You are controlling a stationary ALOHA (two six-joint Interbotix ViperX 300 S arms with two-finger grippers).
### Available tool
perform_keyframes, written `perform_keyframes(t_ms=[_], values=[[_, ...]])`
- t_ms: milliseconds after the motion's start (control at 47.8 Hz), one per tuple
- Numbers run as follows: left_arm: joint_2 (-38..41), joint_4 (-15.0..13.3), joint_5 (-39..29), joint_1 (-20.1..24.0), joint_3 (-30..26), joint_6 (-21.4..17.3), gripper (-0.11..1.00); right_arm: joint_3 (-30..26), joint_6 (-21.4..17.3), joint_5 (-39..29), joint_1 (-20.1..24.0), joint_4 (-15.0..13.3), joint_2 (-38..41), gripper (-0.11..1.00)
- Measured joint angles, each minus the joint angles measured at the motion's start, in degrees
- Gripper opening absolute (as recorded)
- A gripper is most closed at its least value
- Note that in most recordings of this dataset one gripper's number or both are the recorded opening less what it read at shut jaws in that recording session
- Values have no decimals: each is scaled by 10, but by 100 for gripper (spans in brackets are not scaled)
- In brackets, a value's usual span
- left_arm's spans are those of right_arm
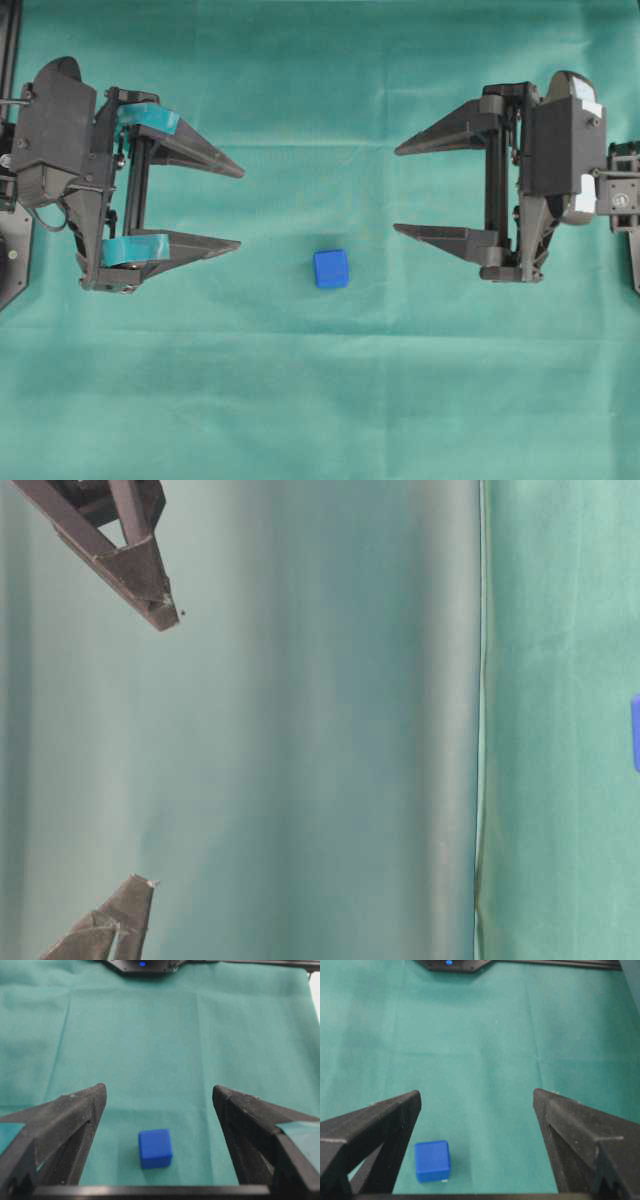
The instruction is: Handover the blue block to the right arm after grasping it with the left arm, then place it in the designated position.
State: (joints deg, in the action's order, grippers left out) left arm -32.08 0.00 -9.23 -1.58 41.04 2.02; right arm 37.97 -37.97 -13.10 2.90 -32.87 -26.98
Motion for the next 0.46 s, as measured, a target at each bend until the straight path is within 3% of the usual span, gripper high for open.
perform_keyframes(t_ms=[460], values=[[-4, 0, 3, 0, 4, 0, 100, 2, 0, 11, 0, 0, 0, 94]])
